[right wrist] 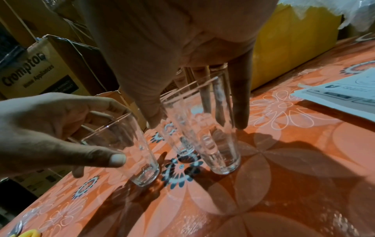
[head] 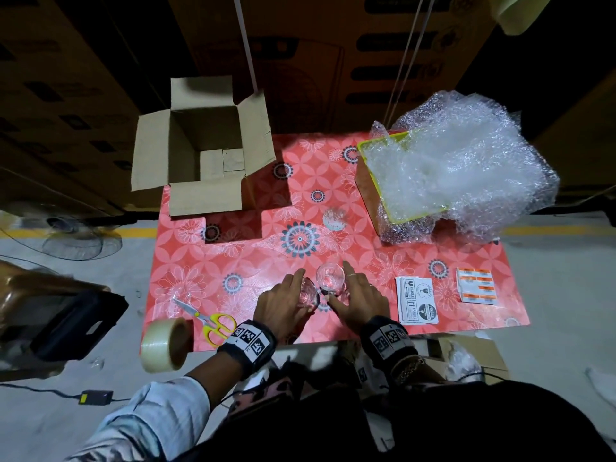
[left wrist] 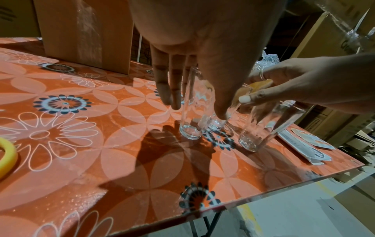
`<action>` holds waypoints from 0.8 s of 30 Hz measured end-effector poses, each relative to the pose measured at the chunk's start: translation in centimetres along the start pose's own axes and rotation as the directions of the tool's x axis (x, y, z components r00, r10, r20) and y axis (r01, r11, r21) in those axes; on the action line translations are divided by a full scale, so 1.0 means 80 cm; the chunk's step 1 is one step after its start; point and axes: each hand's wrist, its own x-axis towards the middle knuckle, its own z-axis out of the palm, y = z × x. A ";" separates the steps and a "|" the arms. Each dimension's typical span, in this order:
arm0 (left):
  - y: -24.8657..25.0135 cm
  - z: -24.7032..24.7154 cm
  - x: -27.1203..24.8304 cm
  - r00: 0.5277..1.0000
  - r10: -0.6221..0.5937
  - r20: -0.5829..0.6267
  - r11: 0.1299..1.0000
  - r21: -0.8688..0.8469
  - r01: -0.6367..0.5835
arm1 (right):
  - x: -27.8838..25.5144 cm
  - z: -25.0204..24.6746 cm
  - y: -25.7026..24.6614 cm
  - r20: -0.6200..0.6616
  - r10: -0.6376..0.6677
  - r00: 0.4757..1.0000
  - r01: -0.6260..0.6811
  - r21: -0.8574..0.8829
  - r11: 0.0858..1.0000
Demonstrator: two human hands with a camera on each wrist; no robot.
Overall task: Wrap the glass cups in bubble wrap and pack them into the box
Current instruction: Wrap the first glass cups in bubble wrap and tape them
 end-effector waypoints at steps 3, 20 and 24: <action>-0.004 -0.001 0.003 1.000 0.002 -0.020 1.000 -0.017 -0.003 | -0.007 0.004 0.000 -0.019 0.005 1.000 -0.005 0.022 1.000; -0.100 0.013 -0.028 0.991 -0.093 -0.099 0.982 -0.171 0.076 | 0.001 0.033 -0.103 -0.038 -0.470 0.882 0.431 -0.339 0.836; -0.116 0.010 -0.037 0.987 -0.114 -0.117 0.978 -0.186 0.092 | 0.009 0.037 -0.106 0.053 -0.419 0.907 0.404 -0.399 0.823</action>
